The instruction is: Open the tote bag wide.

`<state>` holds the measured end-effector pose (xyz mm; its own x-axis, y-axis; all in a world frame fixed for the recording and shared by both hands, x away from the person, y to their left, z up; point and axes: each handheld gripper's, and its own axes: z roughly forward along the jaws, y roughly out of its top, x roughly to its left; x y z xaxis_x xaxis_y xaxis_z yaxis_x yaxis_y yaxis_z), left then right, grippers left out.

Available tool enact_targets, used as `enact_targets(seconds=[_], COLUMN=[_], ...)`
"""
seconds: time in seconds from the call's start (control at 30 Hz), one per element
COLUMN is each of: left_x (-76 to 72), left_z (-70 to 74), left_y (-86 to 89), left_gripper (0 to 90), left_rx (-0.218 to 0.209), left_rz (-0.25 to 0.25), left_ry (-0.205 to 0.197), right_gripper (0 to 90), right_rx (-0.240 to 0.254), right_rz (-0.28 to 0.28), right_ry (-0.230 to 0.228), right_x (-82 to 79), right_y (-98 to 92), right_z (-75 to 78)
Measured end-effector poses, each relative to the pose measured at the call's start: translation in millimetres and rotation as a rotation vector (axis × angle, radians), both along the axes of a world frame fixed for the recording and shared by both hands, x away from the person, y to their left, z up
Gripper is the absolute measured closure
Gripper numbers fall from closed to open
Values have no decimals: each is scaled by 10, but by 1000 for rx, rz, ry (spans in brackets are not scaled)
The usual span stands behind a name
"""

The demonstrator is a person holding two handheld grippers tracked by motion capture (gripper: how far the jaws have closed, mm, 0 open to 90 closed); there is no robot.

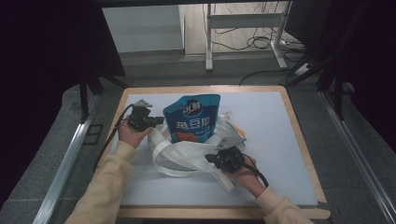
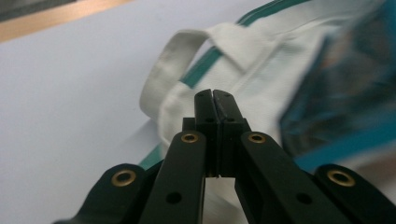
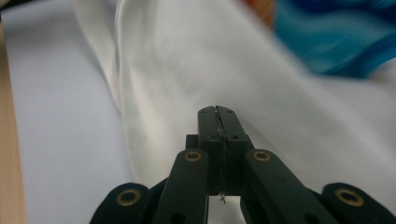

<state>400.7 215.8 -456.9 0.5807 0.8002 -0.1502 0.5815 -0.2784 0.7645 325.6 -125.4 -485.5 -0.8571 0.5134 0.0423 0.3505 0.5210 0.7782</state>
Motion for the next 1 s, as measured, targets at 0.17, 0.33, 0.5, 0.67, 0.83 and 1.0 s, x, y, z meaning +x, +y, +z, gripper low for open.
enact_targets(seconds=[0.17, 0.33, 0.5, 0.67, 0.83, 1.0], left_x=[-290, -426, -462, -457, -487, -527], left_z=[124, 61, -69, -200, -310, -416], left_y=[7, -94, -187, -208, -215, -182], left_gripper=[900, 900, 900, 900, 900, 900], left_rx=[-59, -51, -19, -12, -9, -13], left_rz=[-44, -88, -112, -111, -130, -141], left_ry=[-23, 25, 77, 114, 141, 174], right_gripper=[889, 889, 890, 889, 889, 889], right_rx=[30, 26, -15, -71, -106, -106], right_rz=[-66, -133, -151, -137, -159, -183], right_ry=[-47, -39, -25, -25, -9, 11], right_x=[139, 447, 690, 737, 848, 993], right_y=[-189, -285, -229, -133, -133, -160], right_z=[278, 423, 392, 339, 295, 247])
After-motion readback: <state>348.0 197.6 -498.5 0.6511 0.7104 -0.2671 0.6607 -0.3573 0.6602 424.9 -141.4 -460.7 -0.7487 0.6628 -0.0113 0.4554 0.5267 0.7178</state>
